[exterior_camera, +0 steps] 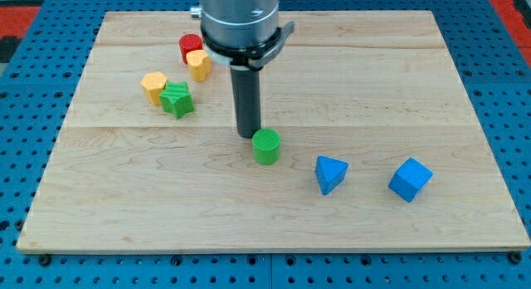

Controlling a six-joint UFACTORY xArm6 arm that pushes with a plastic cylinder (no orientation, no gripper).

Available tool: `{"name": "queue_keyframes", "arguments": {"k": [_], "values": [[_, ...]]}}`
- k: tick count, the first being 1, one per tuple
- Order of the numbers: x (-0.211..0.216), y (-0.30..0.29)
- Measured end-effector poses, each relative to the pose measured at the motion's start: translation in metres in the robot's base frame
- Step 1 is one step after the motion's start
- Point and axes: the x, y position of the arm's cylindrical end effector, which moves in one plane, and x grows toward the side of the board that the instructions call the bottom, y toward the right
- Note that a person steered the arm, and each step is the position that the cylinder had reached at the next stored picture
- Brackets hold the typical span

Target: Move the green circle to the left side of the blue triangle

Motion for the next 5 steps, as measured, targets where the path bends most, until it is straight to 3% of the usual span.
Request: {"name": "queue_keyframes", "arguments": {"k": [1,2,3,4,5], "values": [[0.002,0.017],[0.039,0.010],[0.044,0.004],[0.003,0.013],[-0.038,-0.019]]}}
